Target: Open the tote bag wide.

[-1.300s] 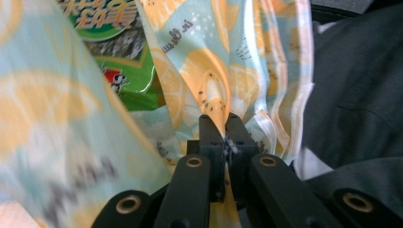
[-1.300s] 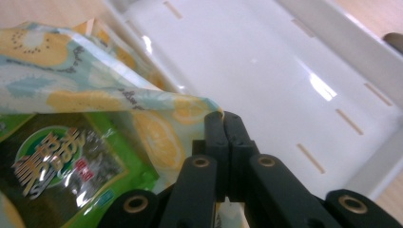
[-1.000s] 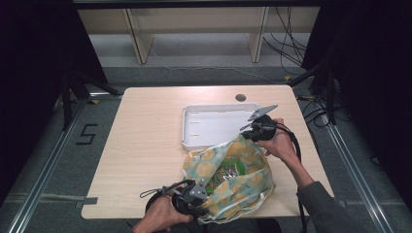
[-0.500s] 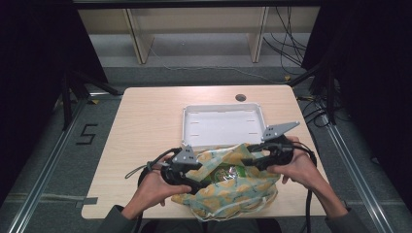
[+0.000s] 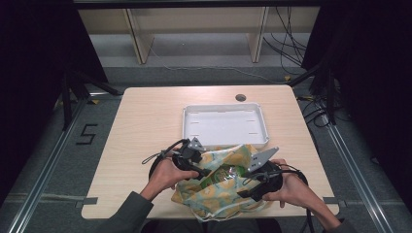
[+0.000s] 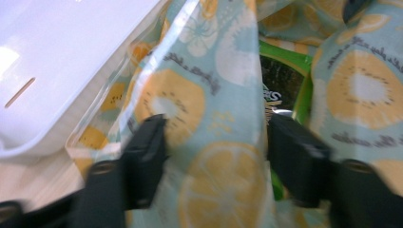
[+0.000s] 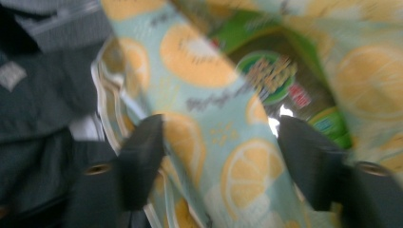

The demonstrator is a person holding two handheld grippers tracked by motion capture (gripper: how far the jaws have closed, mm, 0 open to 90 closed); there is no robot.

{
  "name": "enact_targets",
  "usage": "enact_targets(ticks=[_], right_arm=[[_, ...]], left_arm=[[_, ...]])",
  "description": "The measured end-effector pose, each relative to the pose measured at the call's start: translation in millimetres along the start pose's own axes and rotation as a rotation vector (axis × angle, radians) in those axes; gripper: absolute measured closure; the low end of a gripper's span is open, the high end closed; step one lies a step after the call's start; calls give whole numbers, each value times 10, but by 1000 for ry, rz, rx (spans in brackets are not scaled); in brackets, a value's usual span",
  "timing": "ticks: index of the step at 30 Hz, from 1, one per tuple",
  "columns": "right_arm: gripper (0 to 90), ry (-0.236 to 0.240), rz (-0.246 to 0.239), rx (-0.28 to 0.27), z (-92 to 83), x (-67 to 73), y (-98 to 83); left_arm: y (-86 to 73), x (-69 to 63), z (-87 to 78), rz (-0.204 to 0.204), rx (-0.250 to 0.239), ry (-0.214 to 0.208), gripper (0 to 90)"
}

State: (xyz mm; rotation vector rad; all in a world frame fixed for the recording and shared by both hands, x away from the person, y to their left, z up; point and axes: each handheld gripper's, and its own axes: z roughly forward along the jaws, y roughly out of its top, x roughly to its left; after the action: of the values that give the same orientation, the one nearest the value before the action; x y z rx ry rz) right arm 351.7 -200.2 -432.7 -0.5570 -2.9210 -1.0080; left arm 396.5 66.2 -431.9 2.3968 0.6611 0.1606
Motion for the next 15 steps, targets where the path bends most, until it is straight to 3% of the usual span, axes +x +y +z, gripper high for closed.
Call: enact_targets(ticks=[1, 2, 3, 4, 6, 9, 15], right_arm=[[499, 11, -25, 28, 38, -1, -12], [561, 11, 2, 57, 34, 27, -23], [615, 26, -43, 57, 66, 18, -36], [674, 36, -44, 81, 73, 39, -54], [800, 56, -76, 113, 93, 72, -100], [861, 83, -83, 139, 118, 111, -149], [880, 114, -99, 198, 226, 221, -257]], left_arm=[[7, 22, 20, 15, 3, 2, 573], [16, 52, 42, 19, 0, 12, 642], [24, 92, 54, 26, 9, 20, 696], [34, 143, 76, 28, 9, 49, 766], [42, 208, 105, 0, -13, 73, 872], [51, 365, 119, -18, -16, 108, 886], [36, 609, 145, -107, -31, 140, 886]])
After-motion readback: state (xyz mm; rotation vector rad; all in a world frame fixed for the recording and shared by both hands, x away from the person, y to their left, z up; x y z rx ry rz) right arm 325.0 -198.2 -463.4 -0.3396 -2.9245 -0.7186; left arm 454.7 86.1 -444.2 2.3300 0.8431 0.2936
